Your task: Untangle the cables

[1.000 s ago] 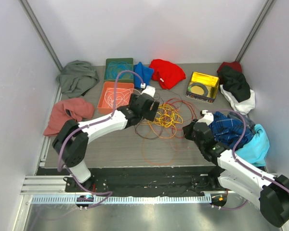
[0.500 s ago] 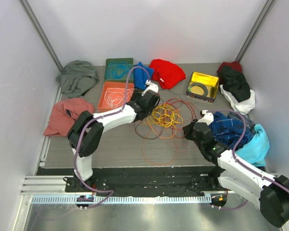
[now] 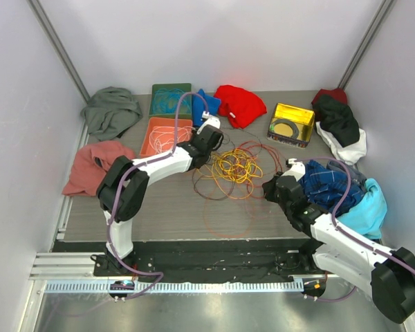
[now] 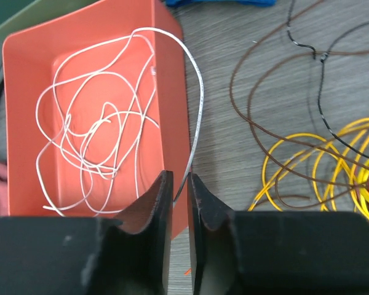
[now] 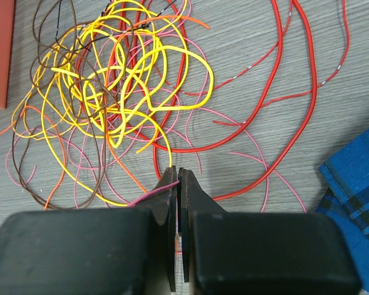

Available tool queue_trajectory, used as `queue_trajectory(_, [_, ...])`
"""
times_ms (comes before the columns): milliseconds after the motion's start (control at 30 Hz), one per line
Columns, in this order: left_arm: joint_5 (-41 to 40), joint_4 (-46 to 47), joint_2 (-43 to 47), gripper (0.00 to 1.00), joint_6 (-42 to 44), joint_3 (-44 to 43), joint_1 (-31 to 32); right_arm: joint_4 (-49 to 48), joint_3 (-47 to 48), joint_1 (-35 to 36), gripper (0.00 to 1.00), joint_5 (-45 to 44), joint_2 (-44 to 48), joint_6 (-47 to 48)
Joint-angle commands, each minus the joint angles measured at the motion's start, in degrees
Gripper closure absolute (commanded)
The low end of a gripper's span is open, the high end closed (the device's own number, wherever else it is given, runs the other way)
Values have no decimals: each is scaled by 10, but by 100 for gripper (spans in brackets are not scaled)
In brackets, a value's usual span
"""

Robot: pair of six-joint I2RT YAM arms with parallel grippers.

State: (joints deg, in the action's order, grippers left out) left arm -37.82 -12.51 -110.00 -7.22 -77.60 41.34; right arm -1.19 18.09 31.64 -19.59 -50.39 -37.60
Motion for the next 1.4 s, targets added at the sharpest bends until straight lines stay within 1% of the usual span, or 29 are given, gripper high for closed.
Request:
queue_trajectory(0, [-10, 25, 15, 88, -8, -15, -9, -21, 11, 0, 99, -11, 3, 4])
queue_trajectory(33, [-11, 26, 17, 89, -9, -15, -10, -21, 10, 0, 99, -11, 5, 5])
queue_trajectory(67, [-14, 25, 20, 94, -10, -13, -12, -21, 9, 0, 99, -12, 6, 4])
queue_trajectory(167, [-18, 24, 47, 100, -23, -7, -17, -20, 10, 0, 99, -12, 11, 5])
queue_trajectory(233, [-7, 23, 75, 100, -41, 8, -25, -18, 11, -1, 99, -12, 11, 5])
queue_trajectory(267, [17, 22, 108, 100, -58, 15, -42, -19, 11, -1, 99, -11, 12, 5])
queue_trajectory(333, [68, 21, 146, 100, -129, 42, -72, -18, 11, 0, 99, -11, 12, 3])
queue_trajectory(367, [98, 25, 182, 100, -158, 53, -114, -20, 11, 0, 99, -11, 11, 3])
queue_trajectory(400, [167, 32, 198, 100, -217, 80, -138, -21, 10, 0, 99, -9, 11, 3])
queue_trajectory(433, [198, 41, 211, 100, -241, 94, -161, -21, 10, 0, 99, -6, 11, 0])
queue_trajectory(467, [229, 62, 231, 100, -261, 106, -205, -21, 10, -1, 99, -4, 12, -2])
queue_trajectory(500, [268, 68, 234, 100, -277, 124, -223, -23, 9, 0, 99, -4, 12, -3])
queue_trajectory(533, [281, 69, 234, 100, -293, 126, -249, -23, 8, -1, 99, -3, 13, -4])
queue_trajectory(633, [307, 54, 213, 100, -300, 121, -280, -24, 8, 0, 99, 0, 16, -4])
queue_trajectory(733, [329, 45, 174, 100, -306, 117, -294, -21, 9, 0, 99, -3, 22, -4])
queue_trajectory(867, [338, 43, 135, 100, -307, 112, -296, -13, 10, -1, 99, -4, 28, -2])
queue_trajectory(933, [332, 39, 123, 97, -307, 108, -296, -12, 10, 0, 99, -7, 29, 0])
queue_trajectory(967, [328, 34, 118, 88, -306, 101, -296, -12, 10, 0, 99, -7, 30, 1])
queue_trajectory(1033, [324, 13, 114, 74, -301, 88, -296, -13, 12, 0, 99, -6, 25, 1])
queue_trajectory(1067, [318, 5, 115, 56, -299, 77, -296, -14, 13, -1, 99, -6, 23, 0])
queue_trajectory(1133, [306, -8, 123, 46, -296, 69, -296, -14, 16, 0, 99, -4, 19, 0])
queue_trajectory(1167, [294, -9, 141, 38, -293, 67, -296, -18, 17, 0, 99, -4, 17, 1])
queue_trajectory(1233, [283, -14, 162, 32, -286, 64, -296, -21, 16, -1, 99, -2, 16, 1])
queue_trajectory(1267, [275, -17, 186, 20, -284, 62, -296, -23, 16, 0, 99, -2, 14, 1])
queue_trajectory(1300, [272, -21, 197, 19, -280, 59, -296, -24, 15, 0, 99, -2, 12, 0])
queue_trajectory(1333, [268, -23, 210, 15, -279, 58, -296, -26, 15, 0, 99, 0, 10, 0])
queue_trajectory(1367, [265, -27, 236, 7, -278, 55, -296, -28, 16, -1, 99, 1, 6, 1])
